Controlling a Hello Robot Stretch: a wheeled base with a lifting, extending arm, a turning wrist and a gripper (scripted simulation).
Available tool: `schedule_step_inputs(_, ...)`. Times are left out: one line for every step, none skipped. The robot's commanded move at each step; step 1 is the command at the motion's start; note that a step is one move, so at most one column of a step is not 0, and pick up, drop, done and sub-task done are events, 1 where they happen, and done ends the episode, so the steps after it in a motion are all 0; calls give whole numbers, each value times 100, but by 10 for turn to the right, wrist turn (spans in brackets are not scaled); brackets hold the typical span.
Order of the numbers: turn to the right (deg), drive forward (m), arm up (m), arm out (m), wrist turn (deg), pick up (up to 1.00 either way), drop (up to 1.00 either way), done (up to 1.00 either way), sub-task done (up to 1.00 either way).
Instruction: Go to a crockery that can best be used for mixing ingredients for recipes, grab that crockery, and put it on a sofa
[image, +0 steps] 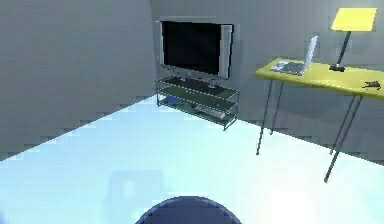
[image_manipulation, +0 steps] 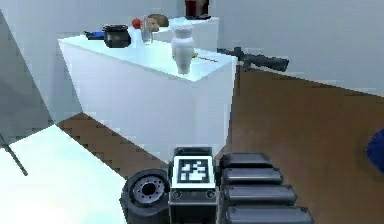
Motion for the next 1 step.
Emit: schedule_step_inputs(-30,0,0,0,0,0,0,0,0)
